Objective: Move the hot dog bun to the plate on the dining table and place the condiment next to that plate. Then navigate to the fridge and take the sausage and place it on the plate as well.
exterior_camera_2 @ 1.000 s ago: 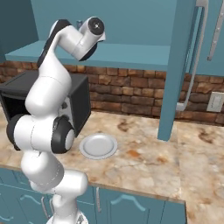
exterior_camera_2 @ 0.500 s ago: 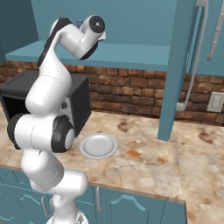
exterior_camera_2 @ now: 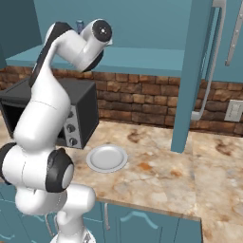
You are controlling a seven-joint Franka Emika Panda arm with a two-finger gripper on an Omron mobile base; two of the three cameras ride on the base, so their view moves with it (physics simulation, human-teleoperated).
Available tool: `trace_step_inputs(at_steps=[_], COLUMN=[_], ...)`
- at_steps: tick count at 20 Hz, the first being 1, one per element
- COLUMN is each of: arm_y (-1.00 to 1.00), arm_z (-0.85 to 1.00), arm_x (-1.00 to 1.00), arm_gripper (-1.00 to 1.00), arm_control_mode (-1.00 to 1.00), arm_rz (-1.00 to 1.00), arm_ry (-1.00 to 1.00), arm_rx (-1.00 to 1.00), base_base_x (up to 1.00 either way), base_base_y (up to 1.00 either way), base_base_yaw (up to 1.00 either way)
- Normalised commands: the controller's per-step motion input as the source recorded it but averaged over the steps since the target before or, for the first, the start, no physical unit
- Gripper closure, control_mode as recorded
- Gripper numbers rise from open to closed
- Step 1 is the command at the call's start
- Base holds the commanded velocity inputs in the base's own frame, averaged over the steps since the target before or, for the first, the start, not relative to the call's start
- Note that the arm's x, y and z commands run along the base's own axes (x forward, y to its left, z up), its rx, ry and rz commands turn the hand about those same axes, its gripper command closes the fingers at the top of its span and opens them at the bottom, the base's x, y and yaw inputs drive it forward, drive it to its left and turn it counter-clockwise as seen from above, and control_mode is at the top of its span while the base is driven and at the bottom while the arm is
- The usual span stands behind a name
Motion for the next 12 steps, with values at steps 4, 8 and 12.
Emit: trace_step_inputs(at_steps=[4, 8, 12], arm_y=[0.08, 0.15, 0.11], arm_z=[0.0, 0.0, 0.0], arm_x=[-1.0, -0.96, -0.95], arm_gripper=[1.0, 1.0, 1.0], arm_control_mode=[-1.0, -1.0, -1.0], arm_rz=[0.0, 0.0, 0.0], arm_ry=[-0.02, 0.0, 0.0], arm_rx=[0.0, 0.0, 0.0], base_base_x=[0.0, 0.0, 0.0], base_base_y=[0.0, 0.0, 0.0], base_base_yaw=[0.0, 0.0, 0.0])
